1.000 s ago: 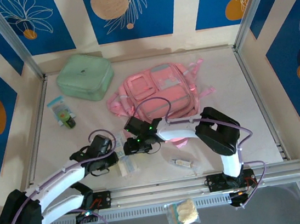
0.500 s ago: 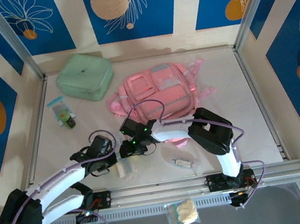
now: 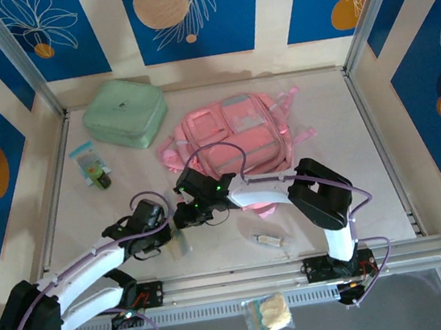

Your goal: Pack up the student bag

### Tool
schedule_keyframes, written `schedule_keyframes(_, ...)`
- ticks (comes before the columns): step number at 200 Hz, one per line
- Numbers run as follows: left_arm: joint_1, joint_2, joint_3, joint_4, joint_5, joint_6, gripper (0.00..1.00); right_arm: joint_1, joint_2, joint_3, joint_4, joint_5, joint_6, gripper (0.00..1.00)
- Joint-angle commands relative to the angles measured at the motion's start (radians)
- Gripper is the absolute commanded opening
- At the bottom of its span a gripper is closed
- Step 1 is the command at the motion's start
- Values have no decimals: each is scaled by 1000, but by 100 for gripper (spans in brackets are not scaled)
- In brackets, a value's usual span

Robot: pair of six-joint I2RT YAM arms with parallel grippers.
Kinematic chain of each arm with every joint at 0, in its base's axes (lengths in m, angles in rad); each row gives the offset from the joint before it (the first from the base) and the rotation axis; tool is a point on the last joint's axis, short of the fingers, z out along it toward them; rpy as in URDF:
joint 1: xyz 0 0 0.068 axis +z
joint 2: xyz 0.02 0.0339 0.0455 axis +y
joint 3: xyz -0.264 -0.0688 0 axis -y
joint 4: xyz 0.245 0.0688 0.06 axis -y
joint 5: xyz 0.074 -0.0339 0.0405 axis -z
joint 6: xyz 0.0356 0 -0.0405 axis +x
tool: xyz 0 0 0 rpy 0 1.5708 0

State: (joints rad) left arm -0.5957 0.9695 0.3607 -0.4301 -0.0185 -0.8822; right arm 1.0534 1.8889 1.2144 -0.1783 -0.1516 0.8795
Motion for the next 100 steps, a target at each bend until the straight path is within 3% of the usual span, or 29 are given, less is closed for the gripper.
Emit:
schedule_keyframes(1,7,-13,-7,-6,17,7,3,-7,7,-8,-4,-23,-5,16)
schedule_keyframes(48,7,-23,30,-24,20,28,5,-9,-8,17,-53,-5,-23,5)
schedule_keyframes(67,7,-44,73,-80,1,51,10,-15,-44,15,-65,4,-30,0)
schedule_keyframes(100,7,-116,182,-212,-53,126,22,-34,-173,-29,-98,62,-39,0)
